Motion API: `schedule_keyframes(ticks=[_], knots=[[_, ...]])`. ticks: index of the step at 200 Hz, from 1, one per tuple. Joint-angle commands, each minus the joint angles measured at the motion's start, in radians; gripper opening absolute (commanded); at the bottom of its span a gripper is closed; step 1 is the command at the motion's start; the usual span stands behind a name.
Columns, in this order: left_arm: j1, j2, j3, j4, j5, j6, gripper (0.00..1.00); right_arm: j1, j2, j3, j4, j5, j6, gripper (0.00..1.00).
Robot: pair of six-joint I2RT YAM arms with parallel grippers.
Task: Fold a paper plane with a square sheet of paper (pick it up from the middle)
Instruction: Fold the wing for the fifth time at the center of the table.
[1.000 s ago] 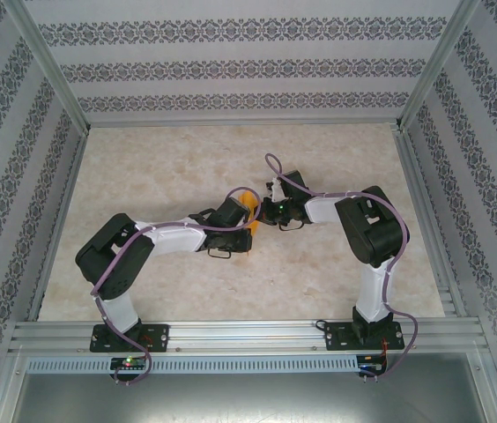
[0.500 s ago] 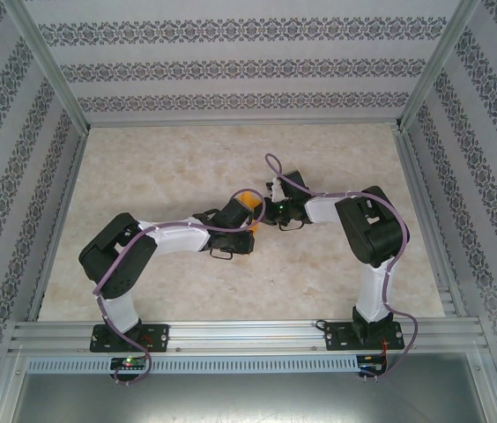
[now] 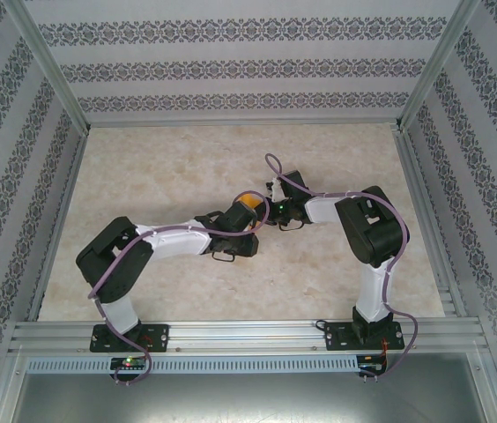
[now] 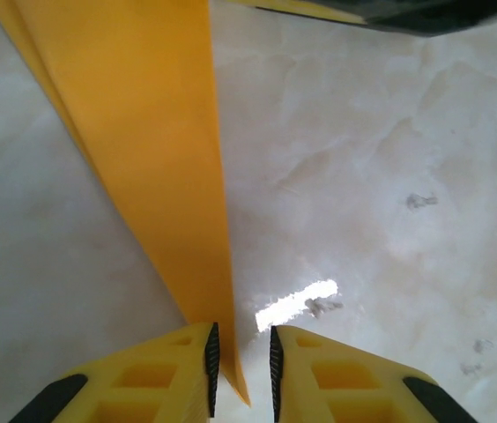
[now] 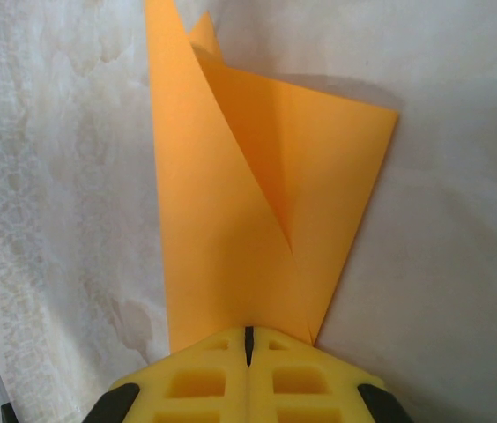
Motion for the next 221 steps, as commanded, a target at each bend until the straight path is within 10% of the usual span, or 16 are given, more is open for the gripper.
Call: schedule_keyframes(ticks=[1,221], knots=[[-0.028,-0.046,-0.025,-0.053,-0.054,-0.050,0.27,0.004,0.035,-0.029,-0.055,0.064,-0.022,0.00],[-0.113,0.067,0.105,-0.330,-0.326,0.055,0.04,0.006,-0.019,-0.034,-0.057,0.040,-0.016,0.01]])
